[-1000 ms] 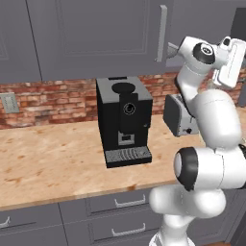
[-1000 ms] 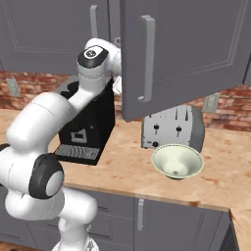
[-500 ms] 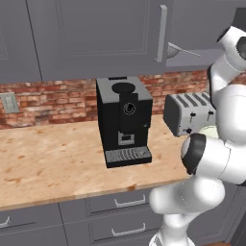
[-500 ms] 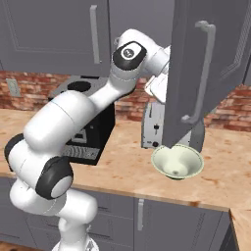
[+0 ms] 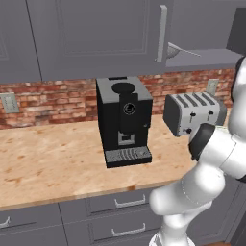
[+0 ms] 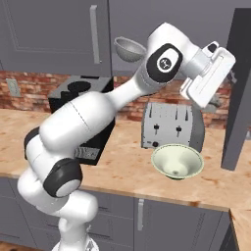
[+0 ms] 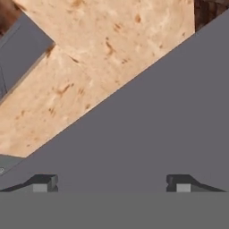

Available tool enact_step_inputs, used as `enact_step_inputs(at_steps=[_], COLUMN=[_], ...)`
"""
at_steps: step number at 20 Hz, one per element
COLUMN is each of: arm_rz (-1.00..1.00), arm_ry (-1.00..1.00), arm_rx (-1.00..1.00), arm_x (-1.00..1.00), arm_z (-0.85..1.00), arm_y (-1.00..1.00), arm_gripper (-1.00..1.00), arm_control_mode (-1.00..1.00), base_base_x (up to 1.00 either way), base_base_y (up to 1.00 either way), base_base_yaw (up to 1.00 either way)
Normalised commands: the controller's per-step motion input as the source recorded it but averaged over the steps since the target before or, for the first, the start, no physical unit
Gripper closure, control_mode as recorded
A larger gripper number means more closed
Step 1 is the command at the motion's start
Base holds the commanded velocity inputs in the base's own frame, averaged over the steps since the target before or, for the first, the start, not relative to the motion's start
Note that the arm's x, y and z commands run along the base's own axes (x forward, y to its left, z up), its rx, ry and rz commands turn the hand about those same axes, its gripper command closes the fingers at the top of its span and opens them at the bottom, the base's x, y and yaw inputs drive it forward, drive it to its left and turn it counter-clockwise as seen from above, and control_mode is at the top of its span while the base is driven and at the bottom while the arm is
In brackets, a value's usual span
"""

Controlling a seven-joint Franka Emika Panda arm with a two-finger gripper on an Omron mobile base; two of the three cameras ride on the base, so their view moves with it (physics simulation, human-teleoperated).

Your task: Open the cabinet and setup a tea strainer by placing it in the bowl upright.

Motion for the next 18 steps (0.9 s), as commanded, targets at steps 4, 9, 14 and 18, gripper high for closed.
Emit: enact_step_inputs(at_steps=[4, 9, 14, 18], arm_rz=[0.04, 0.00, -0.06, -0.34], arm_ry=[0.00, -0.10, -0.19, -0.27], arm_rx=[0.00, 0.00, 0.23, 0.48], arm_x=[0.00, 0.00, 0.04, 0.02], arm_z=[-0.03, -0.14, -0.41, -0.66], arm_y=[0.16, 0.94, 0.92, 0.61], arm_gripper=[-1.00, -1.00, -1.00, -1.00], arm_control_mode=[-1.00, -1.00, -1.00, -1.00], base_base_x=[0.00, 0.00, 0.00, 0.00], base_base_y=[0.00, 0.00, 0.00, 0.00], base_base_yaw=[0.00, 0.00, 0.00, 0.00])
